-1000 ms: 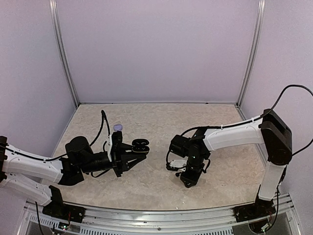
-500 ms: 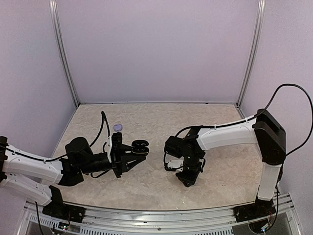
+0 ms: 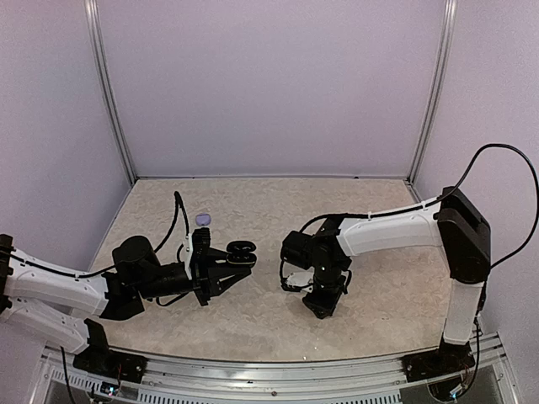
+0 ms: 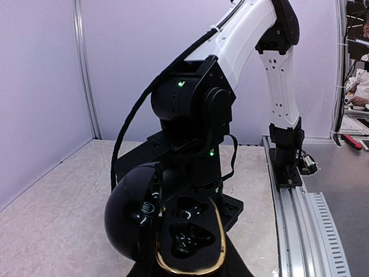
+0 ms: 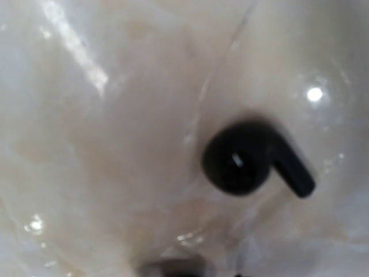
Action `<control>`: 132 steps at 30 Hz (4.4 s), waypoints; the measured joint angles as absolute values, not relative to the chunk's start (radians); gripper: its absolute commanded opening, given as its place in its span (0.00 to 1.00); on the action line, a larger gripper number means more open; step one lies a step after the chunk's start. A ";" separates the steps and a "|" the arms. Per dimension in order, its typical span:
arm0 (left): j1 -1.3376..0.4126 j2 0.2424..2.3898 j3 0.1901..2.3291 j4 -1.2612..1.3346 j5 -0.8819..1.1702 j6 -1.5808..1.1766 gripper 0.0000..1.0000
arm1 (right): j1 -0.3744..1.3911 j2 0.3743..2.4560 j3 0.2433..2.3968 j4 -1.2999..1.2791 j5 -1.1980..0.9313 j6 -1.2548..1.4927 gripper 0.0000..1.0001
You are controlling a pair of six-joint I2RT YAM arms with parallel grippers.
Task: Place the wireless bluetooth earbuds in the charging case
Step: Pick up the left earbud from the center of the board, then place the left earbud in the left side groove of the charging case.
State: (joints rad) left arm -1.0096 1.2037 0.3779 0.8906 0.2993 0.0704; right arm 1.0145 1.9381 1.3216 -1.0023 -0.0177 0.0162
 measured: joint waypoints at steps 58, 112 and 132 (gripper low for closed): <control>-0.926 1.205 0.361 1.002 0.349 -0.030 0.00 | 1.021 1.488 1.321 -0.682 0.062 -0.089 0.16; -1.001 1.251 0.396 1.074 0.569 -0.023 0.00 | 1.278 1.407 1.282 -0.128 -0.252 -0.359 0.17; -1.001 1.235 0.399 1.062 0.548 -0.029 0.00 | 1.280 1.472 1.299 -0.098 -0.231 -0.359 0.16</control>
State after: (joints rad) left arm -1.0012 1.2350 0.3992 1.0622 0.5480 -0.0292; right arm 1.2800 1.4719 1.2991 -0.0982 -0.2306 -0.3588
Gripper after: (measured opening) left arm 0.236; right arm 0.166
